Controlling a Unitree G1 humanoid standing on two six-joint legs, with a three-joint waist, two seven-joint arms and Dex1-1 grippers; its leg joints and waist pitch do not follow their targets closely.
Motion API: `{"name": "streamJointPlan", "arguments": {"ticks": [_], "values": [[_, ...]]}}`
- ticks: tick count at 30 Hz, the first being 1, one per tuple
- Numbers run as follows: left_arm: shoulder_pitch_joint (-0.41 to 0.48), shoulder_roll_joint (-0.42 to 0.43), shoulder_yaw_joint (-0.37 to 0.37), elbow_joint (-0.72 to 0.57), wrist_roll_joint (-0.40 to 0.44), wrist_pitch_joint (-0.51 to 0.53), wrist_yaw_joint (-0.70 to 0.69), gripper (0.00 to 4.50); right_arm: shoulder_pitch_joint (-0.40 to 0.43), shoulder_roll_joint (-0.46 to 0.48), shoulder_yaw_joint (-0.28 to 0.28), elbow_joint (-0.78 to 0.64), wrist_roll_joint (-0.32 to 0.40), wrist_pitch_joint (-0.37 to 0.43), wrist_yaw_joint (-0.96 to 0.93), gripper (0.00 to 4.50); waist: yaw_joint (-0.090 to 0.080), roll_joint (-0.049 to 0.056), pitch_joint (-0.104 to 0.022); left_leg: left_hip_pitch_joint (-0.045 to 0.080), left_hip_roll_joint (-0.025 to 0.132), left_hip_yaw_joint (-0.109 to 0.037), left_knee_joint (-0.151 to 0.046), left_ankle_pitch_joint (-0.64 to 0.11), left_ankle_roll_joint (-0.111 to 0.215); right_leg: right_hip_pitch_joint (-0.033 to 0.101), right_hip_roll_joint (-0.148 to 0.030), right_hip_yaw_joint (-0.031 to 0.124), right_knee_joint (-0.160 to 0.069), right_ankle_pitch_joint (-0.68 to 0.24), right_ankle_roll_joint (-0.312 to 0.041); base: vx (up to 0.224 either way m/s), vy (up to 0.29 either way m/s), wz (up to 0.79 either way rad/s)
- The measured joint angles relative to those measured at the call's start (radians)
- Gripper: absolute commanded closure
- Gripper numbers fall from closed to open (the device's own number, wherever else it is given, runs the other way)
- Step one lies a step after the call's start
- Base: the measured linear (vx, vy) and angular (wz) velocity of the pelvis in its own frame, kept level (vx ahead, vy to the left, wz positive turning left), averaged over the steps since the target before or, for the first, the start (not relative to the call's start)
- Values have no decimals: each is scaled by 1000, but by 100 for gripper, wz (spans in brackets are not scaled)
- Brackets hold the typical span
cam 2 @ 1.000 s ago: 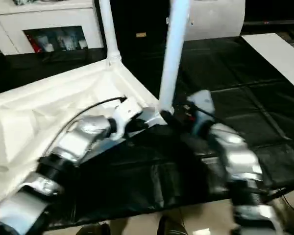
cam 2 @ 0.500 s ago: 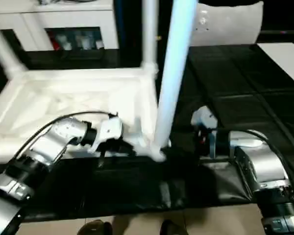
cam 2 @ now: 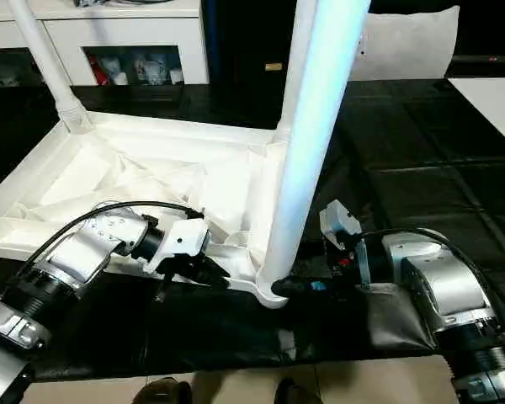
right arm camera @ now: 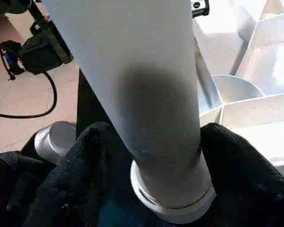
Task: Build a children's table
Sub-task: Rotate leg to tighten
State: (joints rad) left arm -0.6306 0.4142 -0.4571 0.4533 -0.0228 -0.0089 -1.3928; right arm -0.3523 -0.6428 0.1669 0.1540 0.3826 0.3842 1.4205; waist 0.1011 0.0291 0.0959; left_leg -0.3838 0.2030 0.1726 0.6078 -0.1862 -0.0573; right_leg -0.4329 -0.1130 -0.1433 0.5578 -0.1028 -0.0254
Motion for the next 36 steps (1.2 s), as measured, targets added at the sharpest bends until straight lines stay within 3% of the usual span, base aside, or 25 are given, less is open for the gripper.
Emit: {"name": "streamJointPlan", "arguments": {"ticks": [9, 14, 15, 18, 22, 24, 26, 28, 30, 36], "values": [[0, -5, 1, 0, -3, 7, -5, 450, -2, 4, -3, -2, 5, 22, -13, 232, 1, 0, 0, 0, 0, 0, 0, 0, 0, 0, 0, 0, 0, 0, 1, 0, 0, 0], [0, -32, 43, -5, 7, 135, 101, 450, 9, 81, -47, -23, -24, 54, -190, 243, -13, -1, -1, 1, 0, 0, 0, 2, -4, 0, 0, 0, 1, 0, 1, 0, 0, 0], [-1, -43, 61, -5, 21, 169, 148, 450, 8, 119, -61, -22, -46, 56, -264, 245, -18, -2, -1, 2, 0, -1, 0, 3, -6, 0, 1, 0, 1, 0, 1, 0, 0, 0], [-4, -89, 91, -5, 37, 255, 264, 450, -3, 198, -98, -10, -88, 62, -453, 253, -57, -2, -2, 1, 1, -3, 1, 7, -11, 1, 1, -7, -7, -1, 1, -17, 3, -3], [-19, -197, 148, 24, 43, 377, 461, 450, -70, 321, -144, 61, -144, 89, -702, 258, -100, 2, 0, 3, 6, -9, 0, 7, -11, 16, 2, -25, -33, 0, 1, 0, 0, 0], [-46, -247, 165, 66, 48, 398, 555, 450, -107, 373, -159, 94, -166, 98, -826, 258, -115, 7, 1, 2, 6, -17, -1, 6, -11, 25, 1, -38, -48, 0, 1, 0, 0, 0], [-67, -295, 173, 104, 64, 403, 645, 450, -133, 421, -175, 124, -197, 94, -938, 258, -126, 8, 2, 2, 6, -19, -1, 6, -11, 28, 2, -38, -52, 0, 1, 0, 0, 0], [-76, -328, 173, 122, 77, 403, 703, 450, -135, 453, -187, 137, -214, 70, -1010, 258, -130, 8, 2, 4, 4, -19, -1, 6, -11, 29, 0, -38, -51, 0, 1, 0, 0, 0], [-80, -345, 173, 124, 84, 403, 731, 450, -134, 466, -189, 149, -229, 32, -1042, 191, -129, 8, 2, 4, 4, -19, -2, 6, -10, 28, 0, -39, -51, 0, 1, 0, 0, 0], [-86, -347, 171, 123, 95, 385, 740, 450, -130, 491, -204, 154, -228, -9, -1059, 145, -116, 8, 1, 0, 1, -19, -5, 4, -8, 22, 0, -30, -43, 11, -3, 0, 0, 0]]}}
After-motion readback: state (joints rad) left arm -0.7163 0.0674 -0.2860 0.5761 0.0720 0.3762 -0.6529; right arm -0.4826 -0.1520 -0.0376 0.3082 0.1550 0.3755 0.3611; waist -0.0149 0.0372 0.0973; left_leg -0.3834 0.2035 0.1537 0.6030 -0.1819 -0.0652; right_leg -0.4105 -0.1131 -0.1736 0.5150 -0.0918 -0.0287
